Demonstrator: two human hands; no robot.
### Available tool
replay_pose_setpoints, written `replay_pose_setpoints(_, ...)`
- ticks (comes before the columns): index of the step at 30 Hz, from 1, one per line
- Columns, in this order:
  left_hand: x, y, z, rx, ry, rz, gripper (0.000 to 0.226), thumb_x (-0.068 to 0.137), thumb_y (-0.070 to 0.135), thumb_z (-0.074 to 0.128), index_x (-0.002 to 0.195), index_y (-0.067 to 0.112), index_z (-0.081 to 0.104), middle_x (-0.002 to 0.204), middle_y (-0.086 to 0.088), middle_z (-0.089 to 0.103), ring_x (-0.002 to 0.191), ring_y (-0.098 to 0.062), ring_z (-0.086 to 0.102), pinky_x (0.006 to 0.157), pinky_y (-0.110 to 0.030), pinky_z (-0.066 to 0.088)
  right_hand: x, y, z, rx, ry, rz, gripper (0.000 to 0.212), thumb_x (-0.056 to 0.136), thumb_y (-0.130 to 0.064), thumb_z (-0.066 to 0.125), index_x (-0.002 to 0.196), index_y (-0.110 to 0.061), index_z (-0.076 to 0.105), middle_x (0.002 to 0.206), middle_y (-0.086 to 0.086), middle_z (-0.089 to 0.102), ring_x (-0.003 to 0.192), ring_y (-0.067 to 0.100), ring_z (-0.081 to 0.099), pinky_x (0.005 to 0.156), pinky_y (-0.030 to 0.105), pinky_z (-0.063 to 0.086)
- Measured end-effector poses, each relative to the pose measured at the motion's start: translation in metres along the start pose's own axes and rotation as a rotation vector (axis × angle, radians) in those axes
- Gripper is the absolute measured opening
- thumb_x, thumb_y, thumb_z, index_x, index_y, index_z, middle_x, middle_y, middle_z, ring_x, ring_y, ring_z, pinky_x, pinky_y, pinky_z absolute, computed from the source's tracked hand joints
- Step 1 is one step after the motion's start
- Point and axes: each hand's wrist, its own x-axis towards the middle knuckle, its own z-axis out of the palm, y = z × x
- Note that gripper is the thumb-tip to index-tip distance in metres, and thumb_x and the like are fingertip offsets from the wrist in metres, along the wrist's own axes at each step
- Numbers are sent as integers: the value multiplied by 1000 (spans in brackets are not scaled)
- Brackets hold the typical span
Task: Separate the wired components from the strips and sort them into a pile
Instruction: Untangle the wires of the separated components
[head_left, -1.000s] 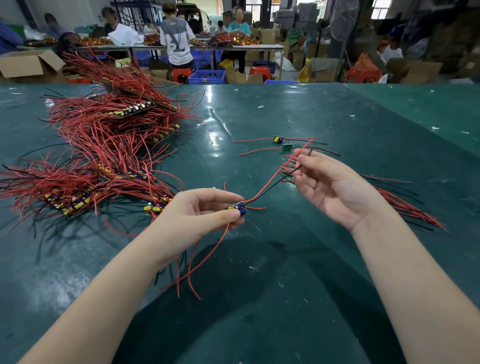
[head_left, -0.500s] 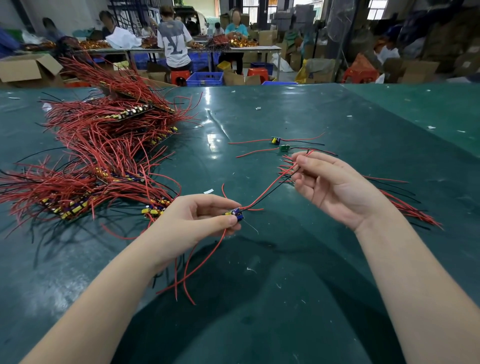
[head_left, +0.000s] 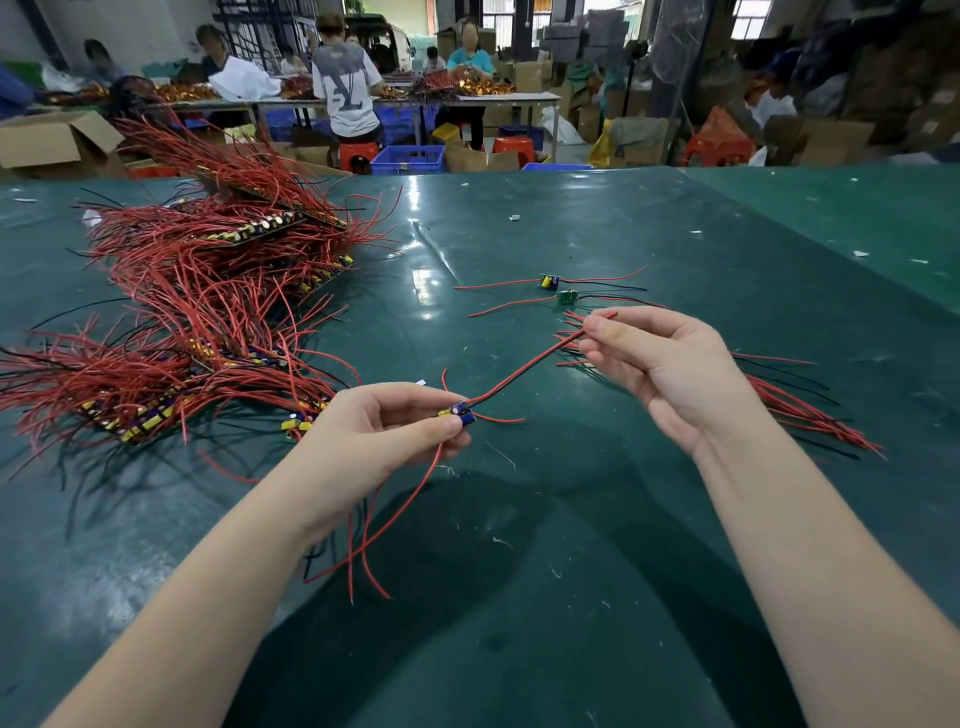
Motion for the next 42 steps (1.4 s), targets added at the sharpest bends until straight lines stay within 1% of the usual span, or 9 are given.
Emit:
replay_pose_setpoints(4, 0, 0, 1, 0, 16, -9, 23, 68, 21, 73, 90, 13, 77, 91, -15, 75, 85, -25, 72, 80, -28, 58, 0, 0, 1, -14, 35, -2, 4, 65, -7, 77, 62, -9, 76, 68, 8, 72, 60, 15, 70, 57, 17, 55)
replay_pose_setpoints(8, 0, 1, 1, -32, 61, -13, 21, 66, 18, 72, 86, 13, 77, 89, -15, 74, 84, -24, 72, 78, -27, 58, 0, -2, -1, 45, 3, 56, 7, 75, -5, 72, 80, -1, 69, 71, 12, 73, 65, 19, 72, 59, 19, 56)
replay_pose_setpoints(10, 0, 2, 1, -51, 68, -20, 21, 66, 18, 72, 85, 12, 77, 88, -16, 74, 83, -24, 72, 78, -27, 58, -1, -2, -1, 6, 6, 19, 2, 79, -3, 70, 79, -2, 68, 70, 9, 72, 64, 18, 72, 60, 20, 56)
replay_pose_setpoints(15, -1, 2, 2, -56, 44, -38, 21, 66, 18, 72, 85, 11, 77, 87, -15, 74, 81, -22, 72, 78, -28, 58, -1, 5, 0, -335, 91, -221, 13, 84, -2, 71, 72, -8, 68, 64, 2, 71, 60, 15, 69, 60, 22, 56)
replay_pose_setpoints(18, -1, 2, 3, -49, 38, -43, 20, 65, 18, 73, 84, 12, 78, 88, -14, 74, 80, -22, 72, 76, -26, 58, -2, 11, 0, -620, 161, -384, 18, 83, -9, 73, 67, -17, 68, 62, -1, 69, 60, 14, 69, 66, 33, 58)
replay_pose_setpoints(22, -1, 3, 4, -40, 28, -40, 19, 66, 17, 73, 84, 13, 78, 86, -13, 74, 80, -21, 72, 72, -23, 57, -4, 14, 2, -836, 240, -492, 15, 81, -19, 73, 67, -19, 68, 63, -7, 68, 63, 11, 68, 71, 34, 57)
replay_pose_setpoints(31, -1, 3, 2, -52, 56, -47, 20, 67, 15, 71, 86, 10, 76, 85, -15, 74, 79, -21, 72, 75, -25, 58, -3, 2, 2, -63, 86, 75, 9, 85, -4, 69, 77, -6, 67, 71, 9, 73, 66, 19, 73, 57, 21, 56)
replay_pose_setpoints(36, 0, 4, 2, -81, 55, -48, 25, 66, 13, 70, 90, 7, 73, 85, -15, 74, 78, -21, 72, 74, -25, 58, -3, -3, 3, 165, 36, 242, 5, 85, -6, 67, 80, -6, 66, 72, 9, 73, 67, 15, 72, 56, 18, 55)
replay_pose_setpoints(42, -1, 6, 3, -107, 29, -48, 21, 64, 13, 70, 84, 9, 75, 85, -14, 74, 77, -20, 72, 73, -24, 58, -6, -7, 5, 306, -34, 437, 4, 63, -11, 72, 61, -10, 74, 64, 1, 70, 58, 10, 69, 48, 15, 52)
